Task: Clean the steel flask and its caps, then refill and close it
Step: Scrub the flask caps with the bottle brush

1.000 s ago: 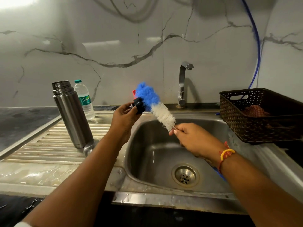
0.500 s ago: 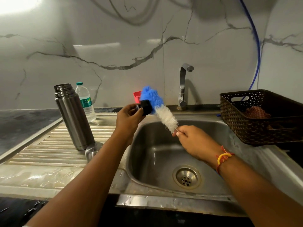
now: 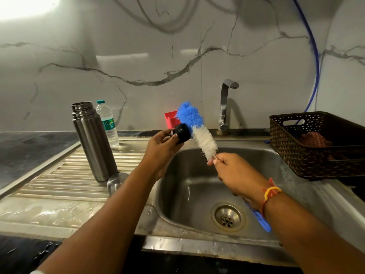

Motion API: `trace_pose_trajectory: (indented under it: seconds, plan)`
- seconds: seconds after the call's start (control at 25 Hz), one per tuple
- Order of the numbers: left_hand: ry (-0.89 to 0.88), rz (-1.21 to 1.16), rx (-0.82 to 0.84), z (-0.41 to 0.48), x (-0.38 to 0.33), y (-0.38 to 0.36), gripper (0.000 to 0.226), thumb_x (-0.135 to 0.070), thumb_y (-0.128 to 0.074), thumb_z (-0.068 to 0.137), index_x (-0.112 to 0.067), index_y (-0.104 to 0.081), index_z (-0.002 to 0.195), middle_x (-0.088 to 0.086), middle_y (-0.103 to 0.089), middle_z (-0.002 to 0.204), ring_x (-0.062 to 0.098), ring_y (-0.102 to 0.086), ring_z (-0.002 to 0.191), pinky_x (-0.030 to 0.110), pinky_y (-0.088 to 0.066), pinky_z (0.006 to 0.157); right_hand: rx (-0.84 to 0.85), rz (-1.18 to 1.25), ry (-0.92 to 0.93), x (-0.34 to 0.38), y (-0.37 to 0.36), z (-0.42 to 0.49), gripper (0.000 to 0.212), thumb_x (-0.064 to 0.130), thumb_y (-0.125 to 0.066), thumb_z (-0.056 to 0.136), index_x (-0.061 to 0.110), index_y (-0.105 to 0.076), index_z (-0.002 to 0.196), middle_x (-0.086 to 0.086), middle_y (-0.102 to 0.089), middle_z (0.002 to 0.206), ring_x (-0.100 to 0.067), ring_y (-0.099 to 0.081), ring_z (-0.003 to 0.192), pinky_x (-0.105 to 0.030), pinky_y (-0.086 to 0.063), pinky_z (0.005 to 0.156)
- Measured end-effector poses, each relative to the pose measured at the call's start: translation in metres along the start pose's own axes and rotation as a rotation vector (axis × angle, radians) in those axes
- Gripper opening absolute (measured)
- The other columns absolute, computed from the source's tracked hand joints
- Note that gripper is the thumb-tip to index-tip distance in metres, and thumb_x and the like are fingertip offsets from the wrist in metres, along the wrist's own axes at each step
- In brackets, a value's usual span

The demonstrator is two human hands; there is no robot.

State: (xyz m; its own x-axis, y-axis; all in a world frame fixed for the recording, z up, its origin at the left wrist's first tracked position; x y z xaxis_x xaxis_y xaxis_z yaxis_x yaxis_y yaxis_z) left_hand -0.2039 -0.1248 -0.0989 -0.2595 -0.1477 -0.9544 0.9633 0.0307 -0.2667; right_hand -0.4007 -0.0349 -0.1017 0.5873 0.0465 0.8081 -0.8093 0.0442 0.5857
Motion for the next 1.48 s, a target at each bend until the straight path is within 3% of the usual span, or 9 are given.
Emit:
trace_pose_trajectory:
  seconds: [0.12,0.24,0.56,0.68,0.84,1.0,1.12,1.28,1.48]
  plan:
    - [-0.015,-0.013,-0.028,0.005,0.000,0.011,0.020,-0.006,-0.062,0.098,-0.009,-0.064,0.118,0.018,-0.069,0.119,0.027,-0.070,0.110,0.032,-0.059,0.090,0.094,0.096,-0.066,-0.006,-0.002,-0.004,0.025,0.027,-0.039,0.104,0.024,-0.064,0.104,0.001,-0.050,0.066,-0.007,-0.038,0.046,-0.020,-0.029,0.039]
    - [-0.026,0.215,0.053,0.002,0.005,-0.001,0.030,-0.008,-0.063,0.098,-0.008,-0.063,0.128,0.015,-0.071,0.118,0.024,-0.072,0.107,0.035,-0.060,0.092,0.030,-0.024,-0.006,-0.002,0.006,-0.003,0.024,0.024,-0.041,0.104,0.022,-0.065,0.107,0.004,-0.051,0.066,-0.007,-0.042,0.052,-0.020,-0.031,0.047]
    - [-0.096,0.473,-0.045,0.007,0.002,0.003,0.037,-0.013,-0.068,0.096,-0.009,-0.061,0.132,0.008,-0.073,0.116,0.023,-0.072,0.104,0.044,-0.060,0.094,-0.005,-0.204,0.019,-0.002,0.000,0.000,0.025,0.024,-0.040,0.103,0.019,-0.064,0.109,0.002,-0.055,0.074,-0.010,-0.048,0.063,-0.024,-0.033,0.053]
    - [-0.127,0.400,-0.153,0.006,-0.005,0.014,0.036,-0.013,-0.070,0.095,-0.010,-0.063,0.130,0.008,-0.073,0.114,0.023,-0.072,0.102,0.047,-0.060,0.093,0.044,-0.195,0.034,0.001,-0.007,-0.001,0.026,0.023,-0.040,0.103,0.021,-0.065,0.109,0.004,-0.054,0.074,-0.009,-0.048,0.064,-0.024,-0.032,0.054]
    - [-0.113,0.409,-0.053,0.002,-0.002,-0.001,0.035,-0.012,-0.069,0.095,-0.009,-0.063,0.129,0.007,-0.073,0.113,0.020,-0.072,0.103,0.042,-0.060,0.094,0.014,-0.071,-0.020,-0.003,-0.001,-0.002,0.027,0.022,-0.039,0.103,0.019,-0.065,0.110,0.003,-0.053,0.074,-0.009,-0.046,0.059,-0.022,-0.032,0.051]
    - [-0.093,0.193,-0.115,0.003,-0.005,0.014,0.016,-0.009,-0.066,0.096,-0.015,-0.065,0.111,0.012,-0.071,0.112,0.024,-0.072,0.105,0.042,-0.059,0.096,0.174,0.319,-0.164,-0.011,-0.020,-0.011,0.027,0.025,-0.037,0.104,0.017,-0.063,0.105,0.001,-0.043,0.063,-0.005,-0.030,0.041,-0.020,-0.023,0.037]
    - [-0.063,0.237,0.022,0.000,-0.001,-0.002,0.022,-0.010,-0.066,0.096,-0.012,-0.065,0.118,0.012,-0.072,0.113,0.023,-0.073,0.105,0.038,-0.060,0.094,0.199,0.511,-0.238,-0.016,-0.022,-0.010,0.027,0.022,-0.037,0.104,0.012,-0.061,0.112,0.004,-0.040,0.056,-0.004,-0.026,0.041,-0.018,-0.021,0.035]
    - [-0.049,0.090,-0.016,0.004,-0.005,0.010,0.018,-0.007,-0.065,0.097,-0.013,-0.066,0.114,0.014,-0.072,0.114,0.024,-0.072,0.106,0.033,-0.059,0.091,0.340,0.679,-0.315,-0.014,-0.031,-0.017,0.028,0.021,-0.038,0.105,0.008,-0.060,0.116,0.005,-0.035,0.054,-0.003,-0.022,0.042,-0.014,-0.017,0.032]
    - [-0.060,0.206,0.154,-0.001,-0.005,-0.007,0.029,-0.007,-0.065,0.097,-0.007,-0.065,0.126,0.014,-0.074,0.115,0.026,-0.073,0.108,0.034,-0.060,0.093,0.164,0.702,-0.312,-0.029,-0.017,-0.002,0.028,0.019,-0.039,0.103,0.008,-0.061,0.114,0.004,-0.038,0.054,-0.004,-0.024,0.044,-0.015,-0.018,0.034]
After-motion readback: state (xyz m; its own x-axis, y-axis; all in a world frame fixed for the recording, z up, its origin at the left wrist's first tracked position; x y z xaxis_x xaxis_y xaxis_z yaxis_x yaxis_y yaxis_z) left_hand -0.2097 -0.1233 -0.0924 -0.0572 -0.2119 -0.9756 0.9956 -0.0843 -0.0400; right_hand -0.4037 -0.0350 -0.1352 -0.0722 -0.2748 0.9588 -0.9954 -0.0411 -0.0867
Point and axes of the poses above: each hand's wrist, its own z-axis towards the middle knuckle, its own y-axis out of the back of the hand, x = y × z, the point moved 10 cm from there along z, towards the middle knuckle
